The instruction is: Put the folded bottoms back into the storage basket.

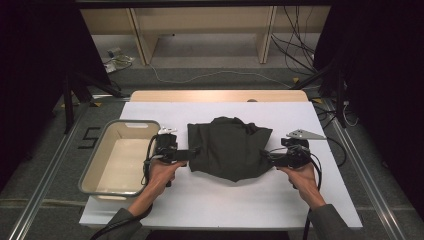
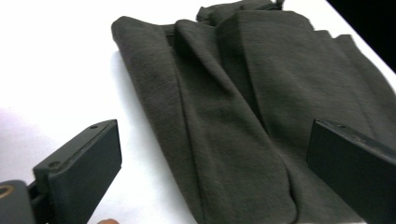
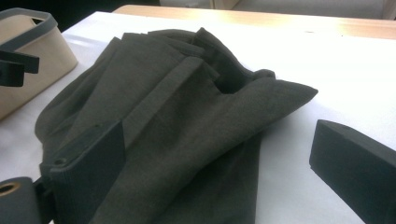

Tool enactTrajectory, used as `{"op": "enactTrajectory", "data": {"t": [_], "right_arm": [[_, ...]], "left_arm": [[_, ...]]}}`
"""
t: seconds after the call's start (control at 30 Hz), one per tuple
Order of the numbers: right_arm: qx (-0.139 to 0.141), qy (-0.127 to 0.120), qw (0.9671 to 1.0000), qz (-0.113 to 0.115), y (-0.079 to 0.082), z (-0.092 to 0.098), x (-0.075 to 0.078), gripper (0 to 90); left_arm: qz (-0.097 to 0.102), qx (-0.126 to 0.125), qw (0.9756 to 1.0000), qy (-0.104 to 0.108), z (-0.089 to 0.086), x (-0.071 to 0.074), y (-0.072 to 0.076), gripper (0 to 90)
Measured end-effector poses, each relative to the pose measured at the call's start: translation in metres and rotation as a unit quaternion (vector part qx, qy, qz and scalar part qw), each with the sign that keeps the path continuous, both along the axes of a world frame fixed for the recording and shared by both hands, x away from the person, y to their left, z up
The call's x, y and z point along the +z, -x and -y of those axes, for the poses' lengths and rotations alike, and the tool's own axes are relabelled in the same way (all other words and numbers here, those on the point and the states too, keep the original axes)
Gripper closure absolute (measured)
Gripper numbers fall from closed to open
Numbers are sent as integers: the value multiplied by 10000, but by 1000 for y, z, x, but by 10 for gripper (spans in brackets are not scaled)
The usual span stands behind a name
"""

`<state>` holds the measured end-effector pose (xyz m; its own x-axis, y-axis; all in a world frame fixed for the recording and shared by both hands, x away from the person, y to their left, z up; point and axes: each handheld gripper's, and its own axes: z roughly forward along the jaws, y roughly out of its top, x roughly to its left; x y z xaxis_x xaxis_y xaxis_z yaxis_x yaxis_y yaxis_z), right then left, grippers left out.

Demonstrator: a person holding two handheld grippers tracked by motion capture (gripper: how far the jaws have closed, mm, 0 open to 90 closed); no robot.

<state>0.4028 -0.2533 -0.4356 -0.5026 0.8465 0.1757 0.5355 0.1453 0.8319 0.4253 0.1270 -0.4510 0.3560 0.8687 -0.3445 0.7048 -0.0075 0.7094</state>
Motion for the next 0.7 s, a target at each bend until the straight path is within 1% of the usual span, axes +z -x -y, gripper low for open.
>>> {"op": "enactTrajectory", "data": {"t": [0.03,0.1,0.13,0.17,0.2,0.23,0.27,0.3,0.33,0.4,0.43,0.47,0.5,0.53,0.57,0.6,0.63,0.67,0.7], "right_arm": [[-5,21,10000,-44,-4,-2,-1,44],[-9,15,10000,-60,-8,-3,-2,44],[-9,15,10000,-60,-8,-3,-2,44],[-16,16,10000,-74,-11,-4,-2,45],[-16,16,10000,-74,-11,-4,-2,45],[-36,-52,9999,-129,-16,-5,-3,46],[-34,-56,9999,-153,-17,-5,-4,46],[-32,-56,9998,-179,-19,-5,-4,46],[-32,-56,9998,-179,-19,-5,-4,46],[-26,-99,9996,-262,-25,-6,-5,46],[-26,-99,9996,-262,-25,-6,-5,46],[-34,-249,9986,-457,-31,-6,-6,45],[-34,-249,9986,-457,-31,-6,-6,45],[-41,-210,9987,-467,-33,-6,-7,45],[-67,-85,9983,-572,-39,-7,-9,43],[-67,-85,9983,-572,-39,-7,-9,43],[-94,-167,9969,-766,-44,-6,-11,40],[-94,-167,9969,-766,-44,-6,-11,40],[-94,-93,9961,-868,-49,-6,-13,38]], "left_arm": [[-65,14,10000,-15,0,-1,-3,30],[-135,74,9999,-37,0,-3,-8,30],[-135,74,9999,-37,0,-3,-8,30],[-196,112,9997,-39,-1,-4,-11,30],[-196,112,9997,-39,-1,-4,-11,30],[-228,142,9996,-66,-1,-5,-14,30],[-273,155,9995,-49,-2,-5,-16,30],[-273,155,9995,-49,-2,-5,-16,30],[-332,144,9993,-41,-2,-6,-18,30],[-429,136,9990,-54,-1,-7,-20,30],[-525,113,9985,-61,-1,-7,-23,30],[-640,111,9979,-36,1,-9,-26,30],[-640,111,9979,-36,1,-9,-26,30],[-706,104,9974,-49,2,-10,-28,30],[-801,64,9967,-79,5,-11,-31,30],[-801,64,9967,-79,5,-11,-31,30],[-913,-6,9958,-97,8,-13,-33,29],[-913,-6,9958,-97,8,-13,-33,29],[-969,-39,9952,-148,12,-14,-36,29]]}}
